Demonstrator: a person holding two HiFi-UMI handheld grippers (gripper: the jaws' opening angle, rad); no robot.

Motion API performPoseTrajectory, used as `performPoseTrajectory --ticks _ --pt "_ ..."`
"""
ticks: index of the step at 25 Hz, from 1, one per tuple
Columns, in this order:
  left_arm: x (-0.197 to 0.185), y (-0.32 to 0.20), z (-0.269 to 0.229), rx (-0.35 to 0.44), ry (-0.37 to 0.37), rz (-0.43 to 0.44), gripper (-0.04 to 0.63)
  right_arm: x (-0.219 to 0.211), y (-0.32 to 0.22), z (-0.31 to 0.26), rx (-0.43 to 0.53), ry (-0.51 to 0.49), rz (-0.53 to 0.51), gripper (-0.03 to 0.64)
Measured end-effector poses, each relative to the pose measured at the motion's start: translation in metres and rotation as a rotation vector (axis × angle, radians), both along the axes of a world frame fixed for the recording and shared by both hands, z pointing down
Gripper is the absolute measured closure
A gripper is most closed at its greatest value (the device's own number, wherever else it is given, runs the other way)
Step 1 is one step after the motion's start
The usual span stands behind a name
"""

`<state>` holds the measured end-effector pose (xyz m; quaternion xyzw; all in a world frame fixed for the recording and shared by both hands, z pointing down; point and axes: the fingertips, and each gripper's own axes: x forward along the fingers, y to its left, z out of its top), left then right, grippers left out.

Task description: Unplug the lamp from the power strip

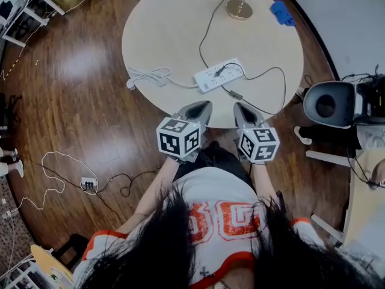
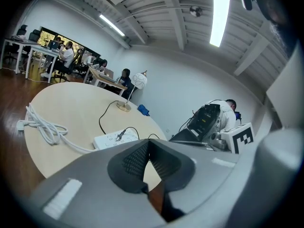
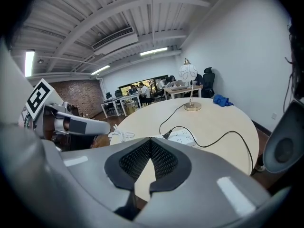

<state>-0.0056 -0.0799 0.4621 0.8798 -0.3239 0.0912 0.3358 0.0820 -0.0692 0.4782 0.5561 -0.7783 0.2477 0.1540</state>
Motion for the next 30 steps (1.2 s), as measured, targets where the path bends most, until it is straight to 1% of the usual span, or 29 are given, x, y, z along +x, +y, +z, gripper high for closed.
performPoseTrajectory --ticks 5,13,24,30 --pt "0.004 0.008 0.003 -0.015 -0.019 -0.004 0.595 0.001 0.003 0.007 -0.02 0.011 -0.032 0.617" --pt "0.0 0.012 0.004 -0.014 -0.045 -0.013 0.595 -0.004 0.001 0.007 -0.013 -0.009 -0.052 0.617" --pt "-0.007 0.015 0.007 -0.024 -0.049 -0.017 0.595 -0.009 0.006 0.01 -0.021 -0.013 -0.056 0.617" --pt "-0.014 0.015 0.007 -0.027 -0.051 -0.035 0.595 -0.009 0.01 0.008 -0.019 -0.012 -0.053 0.617"
